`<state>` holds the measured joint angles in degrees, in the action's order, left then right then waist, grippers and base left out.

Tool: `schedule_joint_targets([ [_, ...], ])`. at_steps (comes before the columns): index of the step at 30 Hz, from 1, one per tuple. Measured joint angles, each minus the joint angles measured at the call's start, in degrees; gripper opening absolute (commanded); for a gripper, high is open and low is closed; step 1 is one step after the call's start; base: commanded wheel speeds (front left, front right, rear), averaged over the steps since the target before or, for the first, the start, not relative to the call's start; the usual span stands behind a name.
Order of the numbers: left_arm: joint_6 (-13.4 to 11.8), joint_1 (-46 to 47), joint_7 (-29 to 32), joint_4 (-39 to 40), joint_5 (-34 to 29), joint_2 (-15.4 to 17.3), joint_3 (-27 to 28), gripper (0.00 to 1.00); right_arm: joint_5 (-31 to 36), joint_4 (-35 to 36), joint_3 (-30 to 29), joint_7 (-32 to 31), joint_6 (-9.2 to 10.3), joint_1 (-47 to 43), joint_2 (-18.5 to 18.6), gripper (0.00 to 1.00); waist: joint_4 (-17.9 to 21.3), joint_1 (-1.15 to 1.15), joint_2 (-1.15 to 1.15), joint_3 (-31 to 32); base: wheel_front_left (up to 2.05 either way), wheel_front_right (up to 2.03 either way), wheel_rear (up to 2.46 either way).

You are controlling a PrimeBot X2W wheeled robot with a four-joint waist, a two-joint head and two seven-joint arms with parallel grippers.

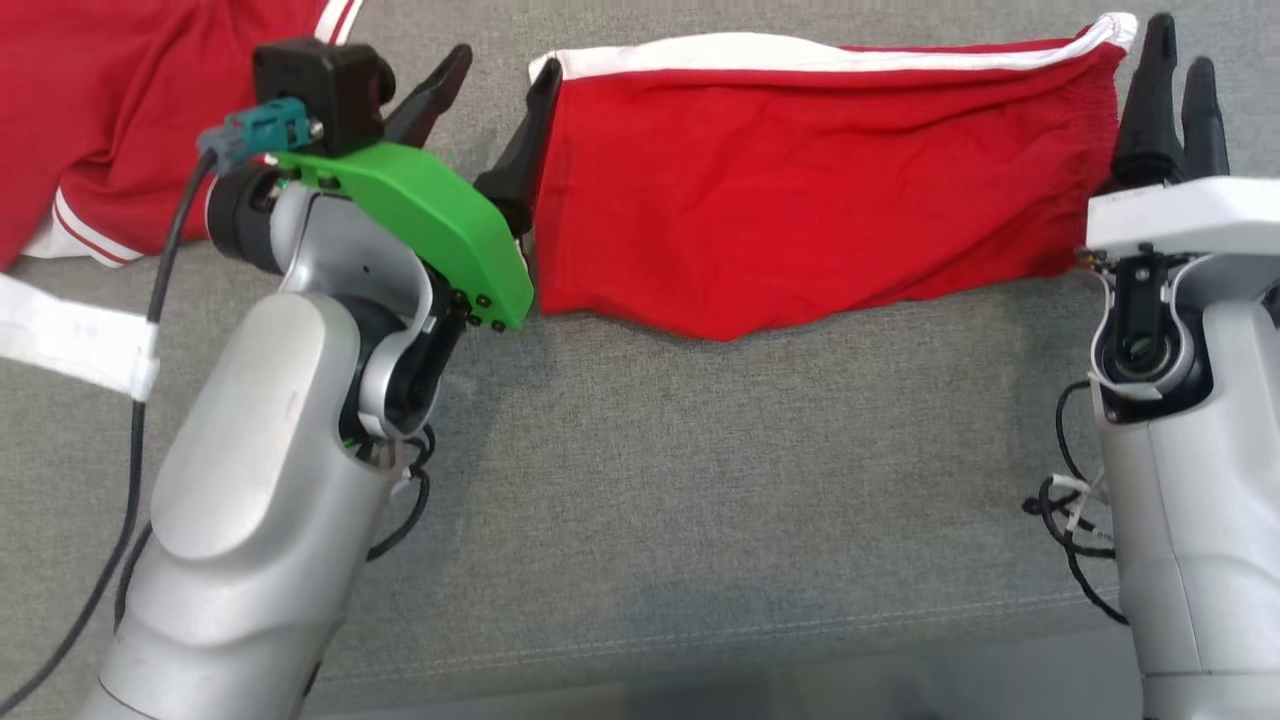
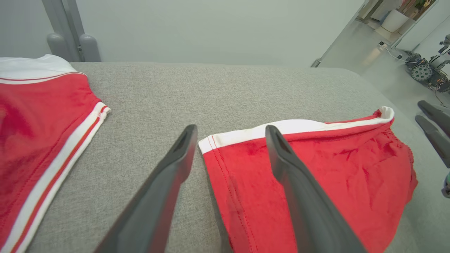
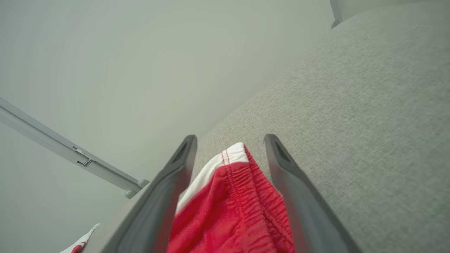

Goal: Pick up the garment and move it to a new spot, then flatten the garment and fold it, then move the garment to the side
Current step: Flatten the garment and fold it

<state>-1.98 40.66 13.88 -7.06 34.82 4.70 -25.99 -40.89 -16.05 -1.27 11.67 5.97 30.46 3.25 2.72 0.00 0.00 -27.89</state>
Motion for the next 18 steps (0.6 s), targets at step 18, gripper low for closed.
schedule_joint_targets([
  [18, -1.16, -21.97, -6.95, 0.32, 8.35, -1.89, -1.27, 1.00, -7.70, -1.30, 0.49, -2.22, -4.11, -18.44, -0.65, 1.00, 0.67, 0.00, 0.00, 11.25, 0.00, 0.00, 0.00],
])
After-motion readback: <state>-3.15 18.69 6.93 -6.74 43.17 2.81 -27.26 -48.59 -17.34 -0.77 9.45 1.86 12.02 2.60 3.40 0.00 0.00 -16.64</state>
